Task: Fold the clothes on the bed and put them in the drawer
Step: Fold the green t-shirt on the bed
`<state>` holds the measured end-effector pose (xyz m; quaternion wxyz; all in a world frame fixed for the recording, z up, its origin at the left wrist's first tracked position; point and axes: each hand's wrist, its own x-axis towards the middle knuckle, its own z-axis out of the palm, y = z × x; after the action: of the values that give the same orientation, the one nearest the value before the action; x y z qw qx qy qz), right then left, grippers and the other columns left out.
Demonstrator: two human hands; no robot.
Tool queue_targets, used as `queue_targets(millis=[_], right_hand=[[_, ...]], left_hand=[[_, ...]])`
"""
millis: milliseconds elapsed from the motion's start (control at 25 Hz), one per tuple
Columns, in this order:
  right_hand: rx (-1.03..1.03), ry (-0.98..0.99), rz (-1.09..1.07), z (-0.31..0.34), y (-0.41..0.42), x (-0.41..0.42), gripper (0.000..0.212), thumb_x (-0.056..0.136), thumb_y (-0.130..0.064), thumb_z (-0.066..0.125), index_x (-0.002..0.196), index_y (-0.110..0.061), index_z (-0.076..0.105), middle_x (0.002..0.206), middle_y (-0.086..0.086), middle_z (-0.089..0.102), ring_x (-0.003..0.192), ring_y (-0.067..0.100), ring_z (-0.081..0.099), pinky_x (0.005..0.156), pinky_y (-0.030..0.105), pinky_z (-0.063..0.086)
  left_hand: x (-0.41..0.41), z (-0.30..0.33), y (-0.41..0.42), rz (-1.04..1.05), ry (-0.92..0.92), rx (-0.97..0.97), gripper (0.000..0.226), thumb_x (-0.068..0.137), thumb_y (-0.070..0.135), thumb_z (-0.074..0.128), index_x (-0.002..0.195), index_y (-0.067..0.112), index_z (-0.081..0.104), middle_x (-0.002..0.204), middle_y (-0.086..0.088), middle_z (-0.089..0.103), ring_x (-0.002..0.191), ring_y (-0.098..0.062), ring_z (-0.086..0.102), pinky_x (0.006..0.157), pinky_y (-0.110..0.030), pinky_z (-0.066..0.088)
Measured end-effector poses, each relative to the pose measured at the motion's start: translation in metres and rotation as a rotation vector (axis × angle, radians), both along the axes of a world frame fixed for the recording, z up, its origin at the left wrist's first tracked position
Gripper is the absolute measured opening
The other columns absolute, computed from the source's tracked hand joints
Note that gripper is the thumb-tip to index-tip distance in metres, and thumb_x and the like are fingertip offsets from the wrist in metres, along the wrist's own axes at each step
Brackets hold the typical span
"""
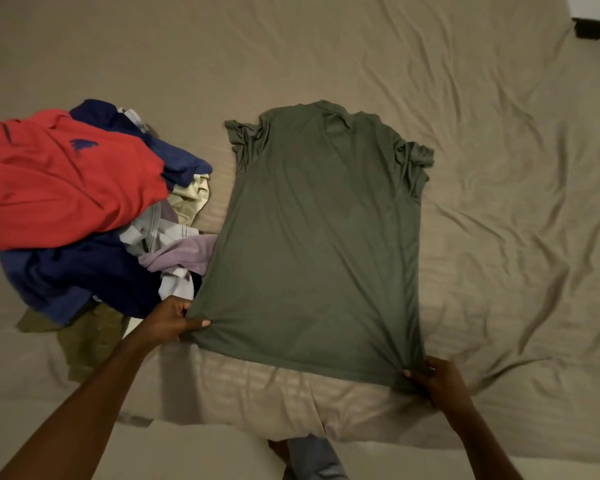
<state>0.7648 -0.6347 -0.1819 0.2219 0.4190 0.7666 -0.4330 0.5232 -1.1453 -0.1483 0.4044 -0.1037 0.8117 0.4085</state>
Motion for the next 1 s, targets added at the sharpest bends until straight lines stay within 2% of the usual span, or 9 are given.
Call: queue_targets(millis=[120,240,360,440,520,600,760,880,1000], right_hand=[[0.133,-0.123,0.098,0.002,0.001,0.015,0.044,0.079,-0.043,0.086,0.057,-0.009,0.070,0.046,0.005,0.064,0.044,0.014,0.065,0.053,0.032,0.049],[0.131,-0.123,0.063,0.007,0.003,0.023,0.055,0.078,-0.051,0.085,0.053,-0.005,0.067,0.043,0.008,0.062,0.042,0.018,0.064,0.053,0.034,0.049],[0.164,-0.165,0.115,0.013,0.012,0.014,0.063,0.071,-0.060,0.085,0.049,-0.006,0.062,0.043,0.002,0.062,0.044,0.013,0.063,0.051,0.031,0.046],[0.227,-0.099,0.127,0.016,0.019,0.006,0.065,0.073,-0.060,0.084,0.046,-0.009,0.054,0.040,-0.003,0.056,0.044,0.014,0.058,0.051,0.031,0.042],[0.274,-0.013,0.116,0.015,0.027,-0.007,0.060,0.085,-0.053,0.077,0.050,-0.009,0.058,0.043,-0.002,0.058,0.049,0.016,0.060,0.057,0.036,0.050],[0.284,0.075,0.128,0.011,0.043,-0.028,0.055,0.093,-0.049,0.070,0.057,-0.009,0.063,0.049,0.002,0.062,0.054,0.019,0.063,0.060,0.042,0.054],[0.222,0.209,0.042,-0.002,0.084,-0.100,0.043,0.092,-0.042,0.074,0.068,-0.008,0.067,0.058,0.004,0.068,0.058,0.019,0.067,0.059,0.034,0.050],[0.058,0.311,-0.113,-0.017,0.113,-0.168,0.031,0.086,-0.041,0.079,0.085,-0.011,0.071,0.071,0.006,0.075,0.064,0.020,0.073,0.065,0.036,0.058],[-0.085,0.422,-0.239,-0.036,0.151,-0.248,0.035,0.087,-0.031,0.081,0.100,-0.001,0.070,0.081,0.014,0.076,0.064,0.022,0.070,0.065,0.036,0.058]], left_hand=[[0.016,-0.013,-0.011,-0.030,0.154,-0.140,0.022,0.077,0.026,0.089,0.067,0.011,0.077,0.061,-0.013,0.070,0.052,-0.012,0.063,0.052,-0.020,0.044],[0.039,-0.025,-0.023,0.150,0.097,-0.175,0.032,0.077,0.024,0.090,0.056,0.012,0.068,0.052,-0.012,0.061,0.047,-0.024,0.060,0.056,-0.033,0.050],[0.059,-0.021,-0.020,0.320,0.205,-0.415,0.030,0.071,0.033,0.093,0.066,0.019,0.067,0.065,-0.001,0.068,0.064,-0.028,0.065,0.067,-0.039,0.052],[0.075,-0.011,0.003,0.308,0.344,-0.509,0.031,0.075,0.027,0.090,0.072,0.019,0.060,0.070,-0.002,0.065,0.070,-0.030,0.062,0.067,-0.038,0.047],[0.088,-0.007,0.041,0.241,0.436,-0.468,0.034,0.081,0.019,0.085,0.070,0.020,0.053,0.065,-0.003,0.061,0.066,-0.032,0.062,0.063,-0.036,0.043],[0.101,-0.012,0.095,0.193,0.465,-0.354,0.036,0.083,0.022,0.082,0.067,0.021,0.050,0.059,-0.001,0.059,0.062,-0.031,0.063,0.061,-0.035,0.045],[0.096,-0.028,0.232,0.202,0.505,-0.111,0.035,0.080,0.027,0.081,0.068,0.017,0.050,0.053,0.005,0.053,0.050,-0.013,0.052,0.057,-0.028,0.045],[0.075,-0.027,0.333,0.179,0.576,-0.031,0.031,0.078,0.030,0.084,0.074,0.020,0.055,0.060,0.007,0.057,0.055,-0.009,0.055,0.058,-0.025,0.045],[0.053,-0.033,0.417,0.100,0.716,-0.073,0.032,0.074,0.043,0.084,0.083,0.024,0.059,0.071,0.009,0.061,0.067,-0.013,0.062,0.061,-0.028,0.046]])
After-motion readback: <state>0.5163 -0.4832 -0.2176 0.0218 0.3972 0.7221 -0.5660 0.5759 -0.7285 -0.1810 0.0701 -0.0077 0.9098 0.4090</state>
